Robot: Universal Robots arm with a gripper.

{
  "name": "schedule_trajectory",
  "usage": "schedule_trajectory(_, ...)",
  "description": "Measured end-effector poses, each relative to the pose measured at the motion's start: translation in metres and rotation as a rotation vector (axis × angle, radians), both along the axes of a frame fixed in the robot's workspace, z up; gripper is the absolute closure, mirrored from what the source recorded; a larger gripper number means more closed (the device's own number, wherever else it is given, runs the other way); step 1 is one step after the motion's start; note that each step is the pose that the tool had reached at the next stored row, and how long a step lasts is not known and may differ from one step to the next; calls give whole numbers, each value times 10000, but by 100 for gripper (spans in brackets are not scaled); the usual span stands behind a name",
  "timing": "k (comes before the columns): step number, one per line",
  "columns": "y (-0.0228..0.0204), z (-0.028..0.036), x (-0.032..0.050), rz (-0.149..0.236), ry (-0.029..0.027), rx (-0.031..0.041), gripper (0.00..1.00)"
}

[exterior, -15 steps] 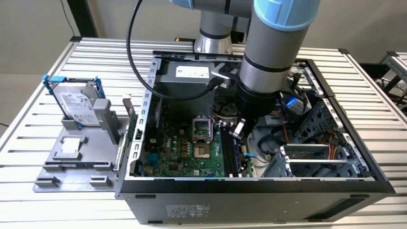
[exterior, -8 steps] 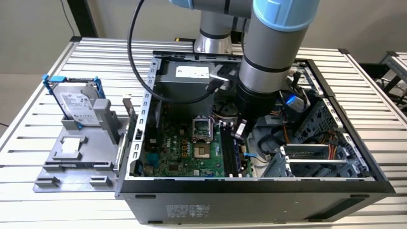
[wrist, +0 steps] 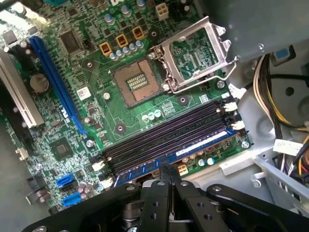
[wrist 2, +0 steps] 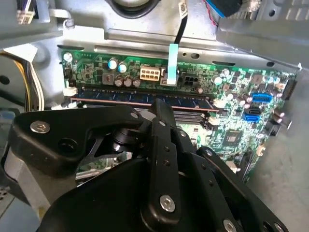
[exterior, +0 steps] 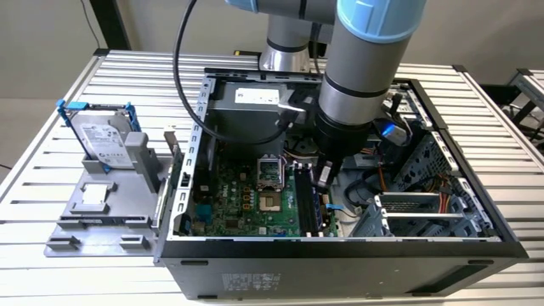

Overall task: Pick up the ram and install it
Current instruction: 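Press down the ram until it locks into place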

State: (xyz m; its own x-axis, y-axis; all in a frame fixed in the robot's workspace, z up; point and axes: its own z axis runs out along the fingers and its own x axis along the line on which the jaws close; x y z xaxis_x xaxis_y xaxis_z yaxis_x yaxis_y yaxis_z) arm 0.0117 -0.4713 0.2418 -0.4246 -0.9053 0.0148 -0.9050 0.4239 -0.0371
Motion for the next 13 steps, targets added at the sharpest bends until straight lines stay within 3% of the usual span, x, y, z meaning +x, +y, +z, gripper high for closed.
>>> schedule_trajectory(4, 0, -4, -1, 425, 83, 5, 100)
schedule_trajectory(6, 0, -6, 0, 688, 87, 34, 100)
schedule_trajectory(9, 0, -19, -5, 1015, 83, 148, 100)
schedule_trajectory(13, 9, -24, -11, 1415, 86, 165, 100)
